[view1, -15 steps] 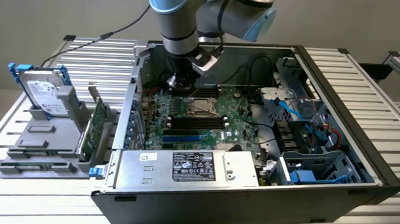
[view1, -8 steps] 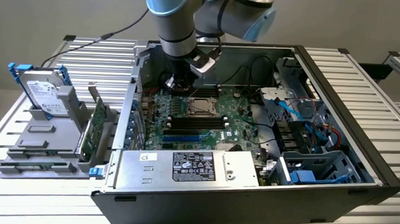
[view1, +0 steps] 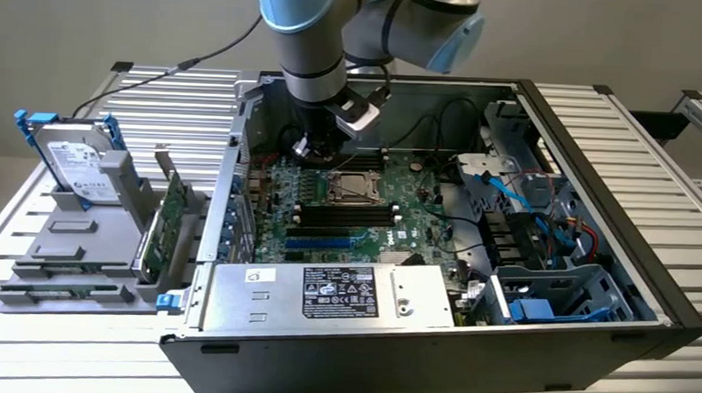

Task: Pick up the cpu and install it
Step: 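Install the first cpu locking lever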

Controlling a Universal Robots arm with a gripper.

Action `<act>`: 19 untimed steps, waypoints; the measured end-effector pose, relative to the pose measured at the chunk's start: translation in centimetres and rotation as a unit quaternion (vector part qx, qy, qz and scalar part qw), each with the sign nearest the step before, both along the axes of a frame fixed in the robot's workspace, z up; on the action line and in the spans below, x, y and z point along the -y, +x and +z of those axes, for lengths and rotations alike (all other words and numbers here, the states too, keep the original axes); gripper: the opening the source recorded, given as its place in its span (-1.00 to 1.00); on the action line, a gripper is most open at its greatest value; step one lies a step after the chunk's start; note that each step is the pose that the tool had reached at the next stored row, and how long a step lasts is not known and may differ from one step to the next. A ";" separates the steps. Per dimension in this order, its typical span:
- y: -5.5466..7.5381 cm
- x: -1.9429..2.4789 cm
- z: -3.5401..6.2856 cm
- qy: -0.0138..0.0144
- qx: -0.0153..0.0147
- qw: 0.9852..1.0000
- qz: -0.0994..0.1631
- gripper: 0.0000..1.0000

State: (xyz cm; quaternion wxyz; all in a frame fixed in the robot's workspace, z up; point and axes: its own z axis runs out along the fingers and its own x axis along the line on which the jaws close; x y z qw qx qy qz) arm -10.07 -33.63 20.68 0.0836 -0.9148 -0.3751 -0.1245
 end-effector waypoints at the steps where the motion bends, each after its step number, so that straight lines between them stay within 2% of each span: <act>1: 0.0 -0.04 -0.01 0.000 0.000 1.000 0.000 -0.79; 4: 0.2 -0.19 -0.05 0.000 0.000 1.000 0.000 -0.79; 14: 1.3 -0.18 -0.19 0.000 0.000 1.000 0.000 -0.79; 19: 1.6 -0.03 -0.26 0.000 -0.002 1.000 0.000 -0.79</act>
